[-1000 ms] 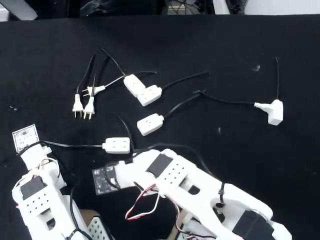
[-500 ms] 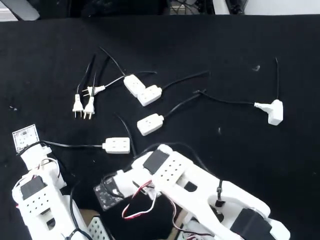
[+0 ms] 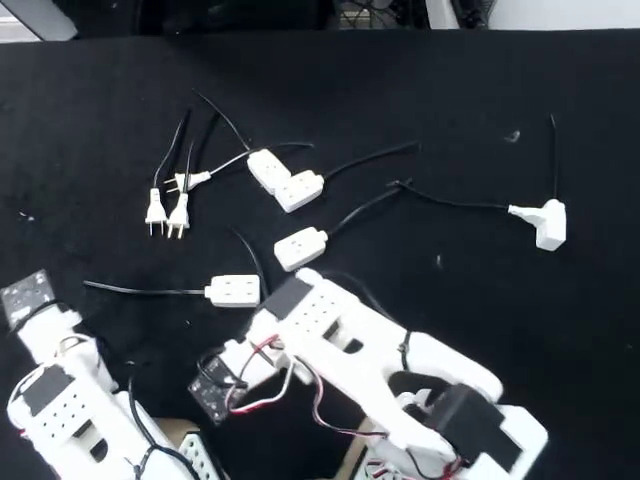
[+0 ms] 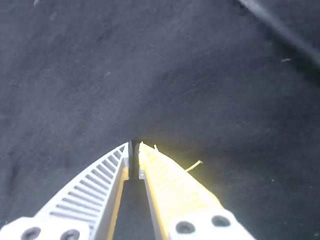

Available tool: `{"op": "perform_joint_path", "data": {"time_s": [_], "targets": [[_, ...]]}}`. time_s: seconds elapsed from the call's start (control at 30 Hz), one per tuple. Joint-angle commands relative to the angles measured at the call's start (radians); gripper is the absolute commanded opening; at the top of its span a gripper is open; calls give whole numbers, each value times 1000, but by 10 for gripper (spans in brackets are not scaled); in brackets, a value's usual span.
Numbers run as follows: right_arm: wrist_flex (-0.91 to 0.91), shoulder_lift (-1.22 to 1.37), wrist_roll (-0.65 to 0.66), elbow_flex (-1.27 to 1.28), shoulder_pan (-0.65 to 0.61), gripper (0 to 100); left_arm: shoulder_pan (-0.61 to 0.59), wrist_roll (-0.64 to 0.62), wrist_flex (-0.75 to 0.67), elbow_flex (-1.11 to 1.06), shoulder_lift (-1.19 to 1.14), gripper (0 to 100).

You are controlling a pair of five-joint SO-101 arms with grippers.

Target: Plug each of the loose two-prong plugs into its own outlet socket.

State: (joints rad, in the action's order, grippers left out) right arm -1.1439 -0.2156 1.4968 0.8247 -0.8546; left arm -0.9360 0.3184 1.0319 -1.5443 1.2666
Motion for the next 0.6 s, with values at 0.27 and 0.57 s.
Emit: {"op": "perform_joint_path", "data": {"time_s": [0.27,0.57], "targets": [[2,110,63,-68,46,114,-27,14,9,19,6,50],[3,-51,-163,-64,60,10,-27,14,9,19,6,51]]}}
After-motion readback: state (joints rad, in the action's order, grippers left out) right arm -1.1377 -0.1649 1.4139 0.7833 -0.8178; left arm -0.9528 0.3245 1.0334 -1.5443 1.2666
